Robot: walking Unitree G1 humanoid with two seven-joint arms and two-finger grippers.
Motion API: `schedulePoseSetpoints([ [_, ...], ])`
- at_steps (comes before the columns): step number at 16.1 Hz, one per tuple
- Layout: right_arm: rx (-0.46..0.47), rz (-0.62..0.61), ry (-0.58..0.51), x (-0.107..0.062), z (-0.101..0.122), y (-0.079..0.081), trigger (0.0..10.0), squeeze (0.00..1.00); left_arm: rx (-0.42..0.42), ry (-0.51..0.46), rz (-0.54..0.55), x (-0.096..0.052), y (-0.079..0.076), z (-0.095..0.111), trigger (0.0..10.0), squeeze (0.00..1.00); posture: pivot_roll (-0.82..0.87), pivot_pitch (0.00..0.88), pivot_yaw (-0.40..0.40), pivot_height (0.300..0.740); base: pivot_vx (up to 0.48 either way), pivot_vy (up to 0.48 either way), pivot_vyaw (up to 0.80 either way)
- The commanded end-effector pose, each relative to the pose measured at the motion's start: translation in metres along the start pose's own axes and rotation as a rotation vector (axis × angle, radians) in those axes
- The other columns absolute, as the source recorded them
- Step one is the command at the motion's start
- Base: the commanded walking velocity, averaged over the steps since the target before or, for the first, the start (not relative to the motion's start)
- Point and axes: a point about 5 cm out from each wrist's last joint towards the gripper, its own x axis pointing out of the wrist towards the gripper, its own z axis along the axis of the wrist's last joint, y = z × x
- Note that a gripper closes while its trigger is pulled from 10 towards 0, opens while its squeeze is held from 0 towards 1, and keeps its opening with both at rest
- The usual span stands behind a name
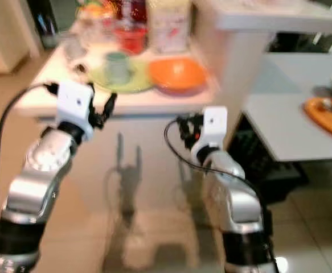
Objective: Setting the table
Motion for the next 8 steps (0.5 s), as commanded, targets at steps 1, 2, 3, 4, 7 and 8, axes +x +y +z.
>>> schedulePoseSetpoints([
  [1, -0.009, 0.002, -0.01, -0.0004, 0.0034, 0.0015, 10.0, 0.0, 0.012, -0.008, 0.016, -0.0005, 0.0041, 0.0026, 10.0, 0.0, 0.06, 0.0, -0.006, 0.74, 0.0, -0.48, 0.0],
  [2, -0.009, -0.002, -0.011, -0.0012, 0.0037, 0.0006, 10.0, 0.0, 0.021, -0.009, 0.022, -0.0001, 0.0048, 0.0032, 10.0, 0.0, 0.06, 0.0, -0.005, 0.74, 0.0, -0.48, 0.0],
  [3, -0.008, -0.004, -0.012, -0.0017, 0.004, 0.0, 10.0, 0.0, 0.02, -0.008, 0.024, 0.0001, 0.0049, 0.0032, 10.0, 0.0, 0.06, 0.0, -0.004, 0.74, 0.0, -0.48, 0.0],
  [4, -0.007, -0.007, -0.012, -0.002, 0.004, -0.0006, 10.0, 0.0, 0.015, -0.008, 0.028, 0.0002, 0.0051, 0.0032, 10.0, 0.0, 0.06, 0.0, -0.004, 0.74, 0.0, -0.48, 0.0],
  [7, -0.01, -0.02, -0.011, -0.0041, 0.0044, -0.0047, 10.0, 0.0, -0.003, -0.005, 0.062, 0.0006, 0.0082, 0.004, 10.0, 0.0, 0.05, 0.0, 0.0, 0.74, 0.0, -0.115, 0.0],
  [8, -0.016, -0.028, -0.01, -0.0053, 0.0053, -0.0062, 10.0, 0.0, -0.008, -0.017, 0.065, 0.0002, 0.0084, 0.0056, 10.0, 0.0, 0.05, 0.0, 0.001, 0.74, 0.0, 0.0, 0.0],
])
